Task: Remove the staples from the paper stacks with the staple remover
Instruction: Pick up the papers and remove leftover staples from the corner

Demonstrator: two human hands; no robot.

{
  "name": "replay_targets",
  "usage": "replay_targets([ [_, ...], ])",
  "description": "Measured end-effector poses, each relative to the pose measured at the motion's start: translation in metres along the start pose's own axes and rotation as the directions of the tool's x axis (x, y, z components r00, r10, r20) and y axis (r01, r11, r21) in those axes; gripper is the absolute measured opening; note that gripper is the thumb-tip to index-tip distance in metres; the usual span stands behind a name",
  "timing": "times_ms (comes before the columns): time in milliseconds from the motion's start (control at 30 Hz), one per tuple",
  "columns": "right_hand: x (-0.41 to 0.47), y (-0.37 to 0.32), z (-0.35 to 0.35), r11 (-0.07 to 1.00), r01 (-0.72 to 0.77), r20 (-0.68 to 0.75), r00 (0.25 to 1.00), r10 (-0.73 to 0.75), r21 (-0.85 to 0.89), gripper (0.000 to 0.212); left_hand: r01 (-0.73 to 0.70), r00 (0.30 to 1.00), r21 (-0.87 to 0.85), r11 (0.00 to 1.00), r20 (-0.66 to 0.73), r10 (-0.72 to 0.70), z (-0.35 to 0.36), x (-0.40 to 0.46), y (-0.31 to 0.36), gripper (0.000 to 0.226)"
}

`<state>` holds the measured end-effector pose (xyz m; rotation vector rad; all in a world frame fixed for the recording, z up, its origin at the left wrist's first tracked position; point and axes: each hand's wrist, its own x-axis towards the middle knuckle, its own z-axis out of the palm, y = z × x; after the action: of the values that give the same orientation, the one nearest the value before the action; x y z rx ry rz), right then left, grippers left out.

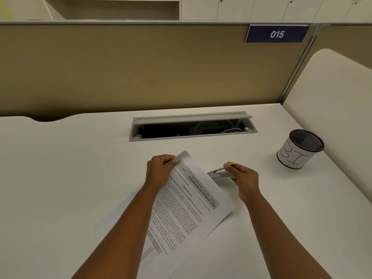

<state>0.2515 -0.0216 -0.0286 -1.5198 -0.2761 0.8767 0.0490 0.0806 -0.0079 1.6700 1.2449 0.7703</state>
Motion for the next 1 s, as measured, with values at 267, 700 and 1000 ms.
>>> replay_targets([
  [267,0.0,-0.007,0.001,0.961,-0.104,-0.012,0.994,0.111,0.257,0.019,-0.009,0.998,0.001,1.0,0.069,0.009,-0.003,0.001,0.007,0.019],
  [700,0.003,-0.037,0.001,0.941,-0.334,0.356,0.886,0.296,0.048,0.017,0.045,0.986,-0.068,0.997,0.161,-0.034,-0.01,-0.004,0.018,0.01],
  [1000,-0.014,-0.063,0.003,0.909,0.101,0.659,0.721,0.213,-0.405,0.021,0.026,0.953,-0.034,0.999,0.303,-0.014,-0.013,-0.007,0.024,0.013],
])
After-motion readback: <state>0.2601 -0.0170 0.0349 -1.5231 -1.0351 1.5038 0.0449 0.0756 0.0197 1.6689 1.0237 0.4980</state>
